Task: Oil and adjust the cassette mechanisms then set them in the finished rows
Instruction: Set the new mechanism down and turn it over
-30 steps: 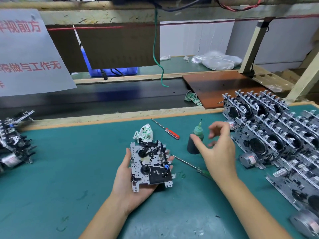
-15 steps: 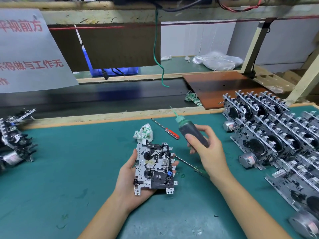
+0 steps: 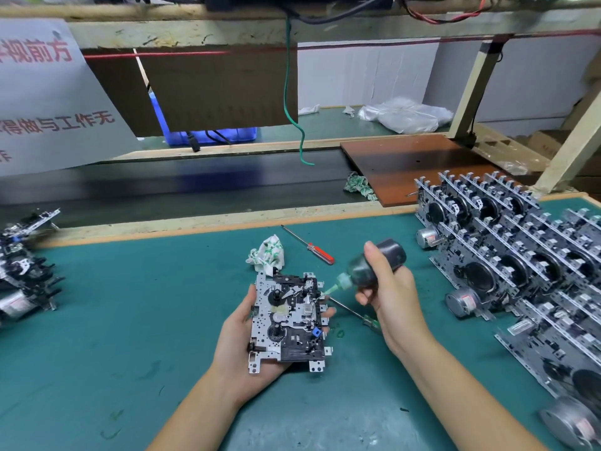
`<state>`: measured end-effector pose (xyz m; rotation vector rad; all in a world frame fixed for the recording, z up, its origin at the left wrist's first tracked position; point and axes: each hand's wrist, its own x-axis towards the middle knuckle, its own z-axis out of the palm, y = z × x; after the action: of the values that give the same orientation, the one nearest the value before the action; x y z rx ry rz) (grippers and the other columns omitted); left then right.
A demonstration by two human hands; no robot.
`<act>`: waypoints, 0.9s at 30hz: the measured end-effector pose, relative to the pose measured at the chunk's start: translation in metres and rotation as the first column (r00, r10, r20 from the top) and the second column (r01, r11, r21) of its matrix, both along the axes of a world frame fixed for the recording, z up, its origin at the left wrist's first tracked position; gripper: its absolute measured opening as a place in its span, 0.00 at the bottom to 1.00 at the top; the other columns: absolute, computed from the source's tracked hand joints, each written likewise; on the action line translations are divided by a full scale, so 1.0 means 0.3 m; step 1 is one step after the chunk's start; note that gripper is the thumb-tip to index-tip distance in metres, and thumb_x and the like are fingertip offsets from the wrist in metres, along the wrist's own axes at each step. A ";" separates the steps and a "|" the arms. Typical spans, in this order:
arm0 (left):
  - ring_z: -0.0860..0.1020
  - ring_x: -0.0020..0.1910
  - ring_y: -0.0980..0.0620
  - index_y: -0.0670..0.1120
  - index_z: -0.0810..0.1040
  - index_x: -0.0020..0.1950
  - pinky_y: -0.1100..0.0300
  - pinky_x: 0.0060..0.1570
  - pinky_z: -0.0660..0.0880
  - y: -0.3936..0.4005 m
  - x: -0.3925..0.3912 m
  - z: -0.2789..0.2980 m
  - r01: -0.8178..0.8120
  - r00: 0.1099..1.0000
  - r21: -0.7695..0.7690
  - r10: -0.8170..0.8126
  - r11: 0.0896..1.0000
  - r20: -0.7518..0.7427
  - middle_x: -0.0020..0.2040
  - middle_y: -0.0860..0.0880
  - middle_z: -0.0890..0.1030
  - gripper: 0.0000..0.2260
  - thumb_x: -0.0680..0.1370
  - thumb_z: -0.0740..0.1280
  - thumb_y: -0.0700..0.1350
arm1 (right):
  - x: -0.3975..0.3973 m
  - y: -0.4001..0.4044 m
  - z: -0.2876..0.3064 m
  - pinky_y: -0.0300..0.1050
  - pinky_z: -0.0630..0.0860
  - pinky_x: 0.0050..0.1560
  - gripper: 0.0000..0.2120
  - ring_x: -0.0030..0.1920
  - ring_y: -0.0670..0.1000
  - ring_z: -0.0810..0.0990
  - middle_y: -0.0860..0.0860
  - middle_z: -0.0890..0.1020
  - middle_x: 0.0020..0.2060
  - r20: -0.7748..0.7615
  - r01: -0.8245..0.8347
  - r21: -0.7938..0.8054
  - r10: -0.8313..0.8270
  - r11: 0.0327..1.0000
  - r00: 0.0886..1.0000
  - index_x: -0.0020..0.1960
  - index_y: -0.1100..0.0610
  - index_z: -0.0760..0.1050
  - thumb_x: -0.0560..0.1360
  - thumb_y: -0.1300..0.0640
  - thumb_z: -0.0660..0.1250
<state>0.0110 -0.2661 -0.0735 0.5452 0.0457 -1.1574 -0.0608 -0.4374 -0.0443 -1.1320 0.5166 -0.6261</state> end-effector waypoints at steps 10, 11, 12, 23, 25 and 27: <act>0.74 0.62 0.31 0.36 0.76 0.63 0.37 0.55 0.75 0.002 0.001 0.000 0.015 1.000 -0.014 -0.015 1.000 -0.012 0.66 0.32 0.73 0.29 0.76 0.58 0.59 | -0.003 0.009 0.006 0.35 0.64 0.21 0.16 0.21 0.45 0.65 0.48 0.69 0.23 -0.005 0.029 -0.165 -0.030 0.986 1.000 0.32 0.57 0.67 0.76 0.56 0.65; 0.74 0.61 0.31 0.35 0.76 0.63 0.37 0.55 0.75 0.002 0.001 0.000 0.017 1.000 -0.018 -0.017 1.000 -0.012 0.66 0.33 0.73 0.29 0.76 0.58 0.59 | -0.002 0.010 0.006 0.35 0.64 0.21 0.16 0.21 0.45 0.65 0.48 0.69 0.22 -0.002 0.028 -0.170 -0.029 0.985 1.000 0.32 0.57 0.66 0.77 0.56 0.65; 0.75 0.61 0.31 0.35 0.77 0.63 0.37 0.55 0.75 0.002 0.001 0.001 0.019 1.000 -0.020 -0.020 1.000 -0.013 0.65 0.32 0.73 0.29 0.76 0.58 0.59 | -0.001 0.011 0.005 0.35 0.64 0.21 0.16 0.21 0.45 0.65 0.47 0.69 0.22 0.003 0.028 -0.174 -0.028 0.984 1.000 0.32 0.57 0.66 0.77 0.56 0.65; 0.74 0.63 0.32 0.36 0.76 0.64 0.38 0.58 0.74 0.000 0.004 -0.003 0.015 1.000 0.009 -0.015 1.000 -0.001 0.66 0.32 0.72 0.29 0.76 0.58 0.59 | 0.002 0.005 -0.010 0.36 0.65 0.22 0.15 0.23 0.44 0.66 0.45 0.69 0.22 0.014 0.021 -0.204 -0.019 0.979 1.000 0.33 0.56 0.66 0.77 0.56 0.65; 0.74 0.63 0.32 0.36 0.76 0.64 0.38 0.58 0.73 0.001 0.004 -0.003 0.009 1.000 0.008 -0.009 1.000 -0.002 0.67 0.33 0.72 0.29 0.77 0.58 0.59 | 0.002 0.006 -0.011 0.36 0.65 0.22 0.14 0.23 0.43 0.67 0.45 0.70 0.22 0.023 0.019 -0.203 -0.015 0.979 1.000 0.34 0.56 0.67 0.77 0.56 0.65; 0.74 0.62 0.32 0.36 0.76 0.64 0.38 0.58 0.74 0.001 0.003 -0.004 0.009 1.000 0.008 -0.009 1.000 0.001 0.66 0.33 0.72 0.29 0.76 0.58 0.59 | 0.003 0.008 -0.011 0.36 0.66 0.23 0.14 0.23 0.43 0.67 0.45 0.71 0.22 0.029 0.017 -0.209 -0.011 0.978 1.000 0.34 0.57 0.68 0.77 0.56 0.65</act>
<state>0.0119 -0.2658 -0.0746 0.5540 0.0470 -1.1665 -0.0600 -0.4350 -0.0475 -1.3171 0.4423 -0.7199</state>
